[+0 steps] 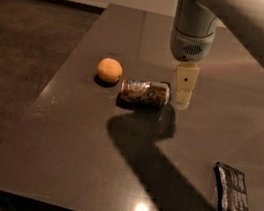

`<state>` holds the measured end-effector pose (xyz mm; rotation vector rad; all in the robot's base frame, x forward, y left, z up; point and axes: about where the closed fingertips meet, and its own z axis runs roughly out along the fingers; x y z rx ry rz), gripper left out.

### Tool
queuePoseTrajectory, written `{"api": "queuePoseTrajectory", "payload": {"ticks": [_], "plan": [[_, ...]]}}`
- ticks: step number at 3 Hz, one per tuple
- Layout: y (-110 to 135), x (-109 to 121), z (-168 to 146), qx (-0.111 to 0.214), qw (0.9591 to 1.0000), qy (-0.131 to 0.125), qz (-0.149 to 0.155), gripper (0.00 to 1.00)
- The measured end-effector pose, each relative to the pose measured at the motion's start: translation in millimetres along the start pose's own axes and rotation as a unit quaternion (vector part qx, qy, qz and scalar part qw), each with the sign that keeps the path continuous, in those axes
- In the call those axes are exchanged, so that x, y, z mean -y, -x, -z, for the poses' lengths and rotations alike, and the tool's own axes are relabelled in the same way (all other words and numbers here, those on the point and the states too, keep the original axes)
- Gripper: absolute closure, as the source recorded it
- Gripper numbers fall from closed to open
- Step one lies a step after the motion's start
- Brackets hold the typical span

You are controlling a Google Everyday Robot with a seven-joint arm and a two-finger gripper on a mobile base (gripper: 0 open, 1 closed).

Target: Knock orange can over

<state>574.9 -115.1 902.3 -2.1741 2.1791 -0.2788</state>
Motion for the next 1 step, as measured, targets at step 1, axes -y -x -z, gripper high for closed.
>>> {"api": "queuePoseTrajectory", "payload": {"ticks": [1], "plan": [[0.0,0.0,0.0,0.000,1.0000,0.000,0.000,0.00]]}}
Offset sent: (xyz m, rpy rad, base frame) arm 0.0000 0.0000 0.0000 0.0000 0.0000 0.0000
